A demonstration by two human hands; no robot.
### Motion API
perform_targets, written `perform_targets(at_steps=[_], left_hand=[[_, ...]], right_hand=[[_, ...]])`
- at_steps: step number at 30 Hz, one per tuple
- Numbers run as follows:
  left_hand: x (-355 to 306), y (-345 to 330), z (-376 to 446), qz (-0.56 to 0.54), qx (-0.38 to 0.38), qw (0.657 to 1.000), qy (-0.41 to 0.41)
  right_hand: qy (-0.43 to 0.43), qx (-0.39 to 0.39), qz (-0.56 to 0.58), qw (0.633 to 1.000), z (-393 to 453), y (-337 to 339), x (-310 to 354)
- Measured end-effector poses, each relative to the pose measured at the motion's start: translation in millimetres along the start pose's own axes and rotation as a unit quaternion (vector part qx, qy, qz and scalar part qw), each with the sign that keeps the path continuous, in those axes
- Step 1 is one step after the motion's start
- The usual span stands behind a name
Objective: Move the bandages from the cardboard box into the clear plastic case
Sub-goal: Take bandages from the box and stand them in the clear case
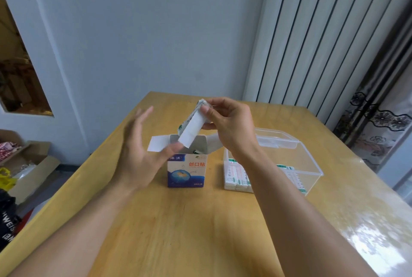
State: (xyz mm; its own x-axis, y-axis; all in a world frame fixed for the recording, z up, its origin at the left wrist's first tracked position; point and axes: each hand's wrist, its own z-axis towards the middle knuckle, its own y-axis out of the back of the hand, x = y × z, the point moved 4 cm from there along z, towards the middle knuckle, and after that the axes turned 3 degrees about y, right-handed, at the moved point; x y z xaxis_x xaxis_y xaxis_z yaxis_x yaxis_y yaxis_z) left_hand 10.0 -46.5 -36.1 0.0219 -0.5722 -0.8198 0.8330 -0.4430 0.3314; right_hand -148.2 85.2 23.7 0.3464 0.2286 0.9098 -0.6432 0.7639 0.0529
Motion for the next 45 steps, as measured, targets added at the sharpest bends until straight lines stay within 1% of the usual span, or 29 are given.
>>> perform_targets(at_steps=[1, 2, 3, 4, 5, 6, 7, 8, 9, 10, 11, 12, 14, 16, 17, 18, 20, 22, 24, 26, 28, 30, 32, 33, 35, 37, 39, 43, 45], left_hand=[[-18, 8, -4, -0.006, -0.072, 0.995, -0.076], [-37, 15, -10, -0.016, -0.141, 0.979, -0.150], [-54, 17, -17, -0.046, -0.171, 0.966, -0.190], [-70, 13, -21, -0.098, -0.154, 0.966, -0.184], [-86, 1, -23, -0.171, -0.096, 0.973, -0.118], [-100, -19, -26, -0.243, 0.002, 0.970, -0.002], [-107, -44, -30, -0.313, 0.122, 0.932, 0.138], [-117, -68, -37, -0.378, 0.225, 0.859, 0.262], [-129, -90, -40, -0.441, 0.285, 0.782, 0.335], [-139, -105, -39, -0.496, 0.294, 0.731, 0.364], [-146, -116, -31, -0.543, 0.271, 0.706, 0.366], [-151, -123, -23, -0.574, 0.240, 0.693, 0.365], [-159, -141, -12, -0.586, 0.212, 0.690, 0.368], [-159, -155, -9, -0.544, 0.215, 0.720, 0.374], [-156, -165, -9, -0.509, 0.221, 0.742, 0.376], [-154, -170, -10, -0.480, 0.220, 0.761, 0.376], [-150, -177, -10, -0.438, 0.210, 0.791, 0.372], [-145, -183, -9, -0.394, 0.217, 0.819, 0.356], [-141, -187, -9, -0.358, 0.243, 0.836, 0.337], [-139, -189, -10, -0.324, 0.289, 0.846, 0.309], [-136, -190, -10, -0.315, 0.332, 0.838, 0.297], [-135, -188, -9, -0.342, 0.376, 0.806, 0.303], [-135, -185, -8, -0.375, 0.410, 0.772, 0.309], [-135, -185, -7, -0.386, 0.417, 0.762, 0.310], [-135, -185, -7, -0.386, 0.411, 0.765, 0.310], [-134, -186, -7, -0.360, 0.393, 0.791, 0.298], [-133, -188, -9, -0.344, 0.385, 0.805, 0.291], [-133, -188, -10, -0.378, 0.377, 0.786, 0.312], [-133, -187, -10, -0.399, 0.371, 0.774, 0.323]], right_hand=[[0.017, -0.021, 0.013, 1.000, 0, 6, 6], [0.037, -0.044, 0.026, 0.998, 1, 14, 13], [0.059, -0.065, 0.037, 0.995, 1, 23, 20], [0.085, -0.089, 0.043, 0.991, 1, 33, 28], [0.117, -0.112, 0.042, 0.986, 0, 46, 37], [0.153, -0.129, 0.030, 0.979, -3, 56, 46], [0.191, -0.138, -0.002, 0.972, -9, 65, 54], [0.229, -0.132, -0.052, 0.963, -16, 73, 60], [0.261, -0.111, -0.116, 0.952, -24, 82, 64], [0.282, -0.077, -0.179, 0.939, -32, 88, 66], [0.295, -0.037, -0.238, 0.925, -39, 94, 66], [0.305, 0.002, -0.292, 0.907, -44, 100, 66], [0.296, 0.073, -0.386, 0.871, -48, 116, 69], [0.224, 0.130, -0.445, 0.857, -47, 129, 73], [0.184, 0.141, -0.454, 0.861, -45, 139, 73], [0.160, 0.132, -0.455, 0.866, -43, 146, 74], [0.158, 0.066, -0.462, 0.870, -35, 158, 73], [0.131, 0.011, -0.459, 0.879, -28, 165, 67], [0.075, 0.014, -0.464, 0.883, -24, 166, 55], [0.032, 0.038, -0.475, 0.879, -23, 166, 44], [0.003, 0.054, -0.467, 0.883, -22, 168, 38], [-0.013, 0.061, -0.455, 0.888, -20, 172, 35], [-0.016, 0.044, -0.438, 0.898, -18, 178, 35], [-0.017, 0.037, -0.427, 0.903, -17, 180, 34], [-0.022, 0.043, -0.405, 0.913, -17, 180, 33], [-0.024, 0.057, -0.388, 0.920, -17, 177, 31], [-0.035, 0.059, -0.363, 0.929, -17, 176, 30], [-0.067, 0.047, -0.351, 0.933, -17, 181, 28], [-0.064, 0.036, -0.348, 0.935, -16, 184, 28]])
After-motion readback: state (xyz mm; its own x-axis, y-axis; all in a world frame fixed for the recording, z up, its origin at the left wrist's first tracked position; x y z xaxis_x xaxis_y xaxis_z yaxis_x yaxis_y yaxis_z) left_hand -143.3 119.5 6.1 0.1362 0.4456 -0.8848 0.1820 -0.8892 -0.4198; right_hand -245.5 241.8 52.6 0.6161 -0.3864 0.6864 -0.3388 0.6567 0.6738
